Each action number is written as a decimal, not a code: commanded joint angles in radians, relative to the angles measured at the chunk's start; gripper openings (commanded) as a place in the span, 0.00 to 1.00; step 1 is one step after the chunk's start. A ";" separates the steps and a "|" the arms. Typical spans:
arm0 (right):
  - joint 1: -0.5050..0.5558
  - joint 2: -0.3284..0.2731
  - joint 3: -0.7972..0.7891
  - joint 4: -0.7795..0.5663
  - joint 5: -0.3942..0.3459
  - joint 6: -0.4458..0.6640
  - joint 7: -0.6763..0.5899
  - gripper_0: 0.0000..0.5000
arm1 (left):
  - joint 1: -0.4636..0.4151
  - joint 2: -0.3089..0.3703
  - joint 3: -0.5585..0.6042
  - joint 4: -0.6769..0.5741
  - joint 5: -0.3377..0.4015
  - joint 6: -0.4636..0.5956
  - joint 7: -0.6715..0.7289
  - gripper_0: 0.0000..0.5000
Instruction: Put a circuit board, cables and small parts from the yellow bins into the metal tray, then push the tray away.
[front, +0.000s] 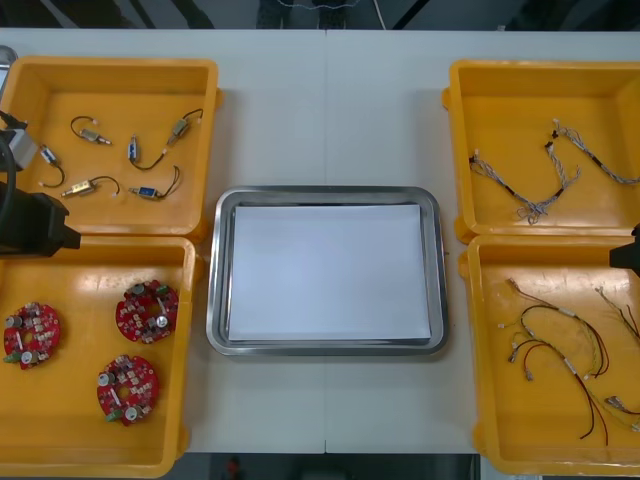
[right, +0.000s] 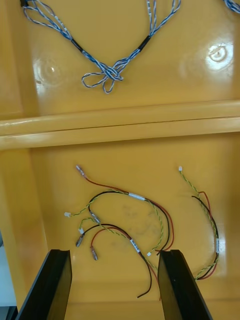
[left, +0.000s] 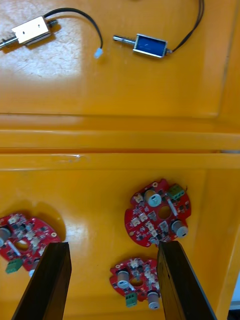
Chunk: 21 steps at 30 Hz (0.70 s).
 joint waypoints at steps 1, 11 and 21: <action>0.058 -0.038 -0.069 -0.030 -0.010 0.003 0.038 1.00 | 0.092 0.082 0.012 -0.049 0.034 -0.101 -0.188 1.00; 0.172 -0.083 -0.086 -0.030 -0.004 0.003 0.092 1.00 | 0.253 0.212 0.016 -0.051 0.106 -0.308 -0.316 1.00; 0.290 -0.092 -0.098 -0.024 0.004 -0.050 0.149 1.00 | 0.420 0.306 0.016 -0.051 0.146 -0.514 -0.466 1.00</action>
